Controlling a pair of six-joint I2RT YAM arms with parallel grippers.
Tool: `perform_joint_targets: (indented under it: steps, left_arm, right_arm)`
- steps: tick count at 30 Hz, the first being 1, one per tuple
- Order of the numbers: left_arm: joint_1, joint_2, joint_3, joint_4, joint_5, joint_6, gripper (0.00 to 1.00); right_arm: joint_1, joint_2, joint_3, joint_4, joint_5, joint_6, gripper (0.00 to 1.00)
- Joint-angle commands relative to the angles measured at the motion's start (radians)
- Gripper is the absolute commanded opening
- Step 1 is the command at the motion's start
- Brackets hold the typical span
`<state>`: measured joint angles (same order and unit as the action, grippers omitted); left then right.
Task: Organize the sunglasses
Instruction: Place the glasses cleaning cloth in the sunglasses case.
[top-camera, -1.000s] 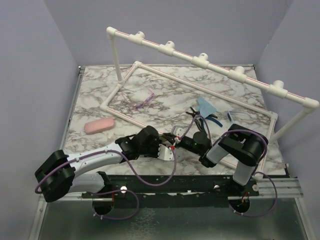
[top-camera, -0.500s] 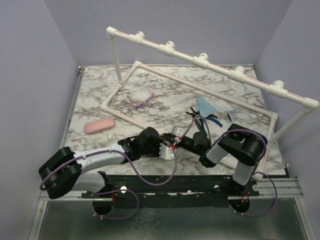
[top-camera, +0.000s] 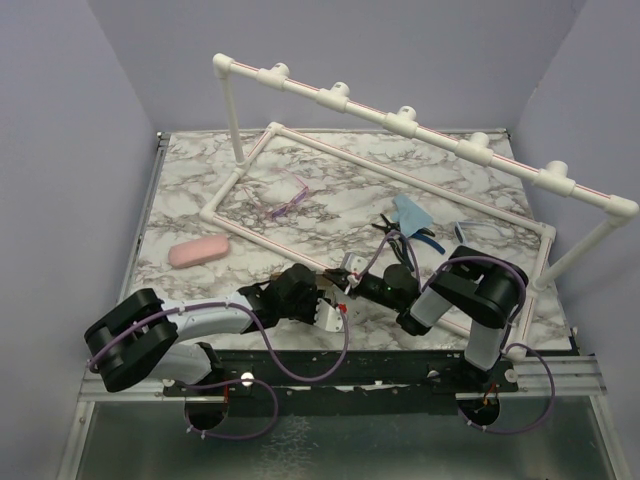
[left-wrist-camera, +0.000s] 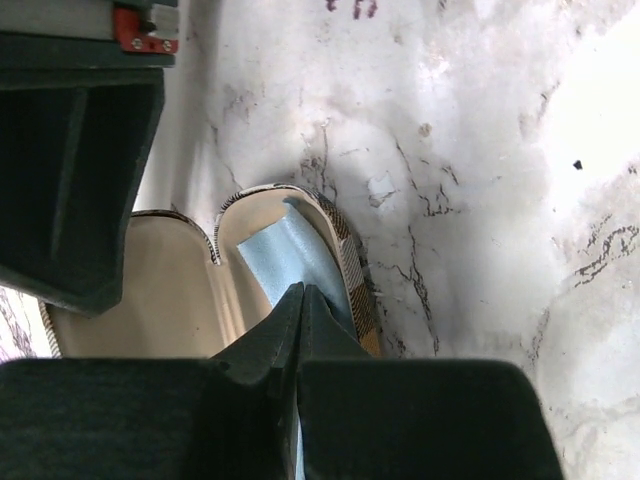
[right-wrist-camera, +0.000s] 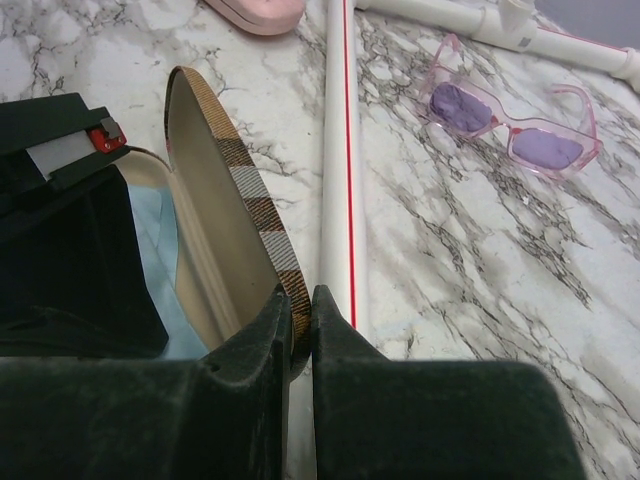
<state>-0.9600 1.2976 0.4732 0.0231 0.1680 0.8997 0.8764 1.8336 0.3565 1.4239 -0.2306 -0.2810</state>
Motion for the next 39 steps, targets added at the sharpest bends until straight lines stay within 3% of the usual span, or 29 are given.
perform_joint_targets:
  steps: [1, 10, 14, 19, 24, 39]
  left_arm:
    - [-0.015, 0.025, -0.040, 0.041, 0.046, 0.063, 0.00]
    - [-0.016, -0.010, -0.003, 0.058, -0.007, 0.038, 0.09]
    - [-0.014, -0.064, 0.066, -0.066, -0.031, 0.019, 0.13]
    - [-0.014, -0.161, 0.088, -0.209, -0.034, -0.001, 0.26]
    - [-0.009, -0.220, 0.079, -0.265, -0.103, -0.051, 0.29]
    - [0.197, -0.373, 0.039, -0.357, -0.112, -0.116, 0.33]
  right_arm:
    - [0.006, 0.012, 0.012, 0.107, -0.004, 0.014, 0.01]
    - [0.007, 0.009, -0.004, 0.117, 0.009, 0.014, 0.00]
    - [0.007, 0.007, -0.023, 0.147, 0.031, 0.012, 0.00]
    - [0.007, 0.001, -0.024, 0.135, 0.039, -0.001, 0.00]
    - [0.007, -0.016, -0.023, 0.099, 0.041, -0.033, 0.00]
    - [0.007, -0.075, -0.012, -0.138, 0.033, -0.126, 0.01]
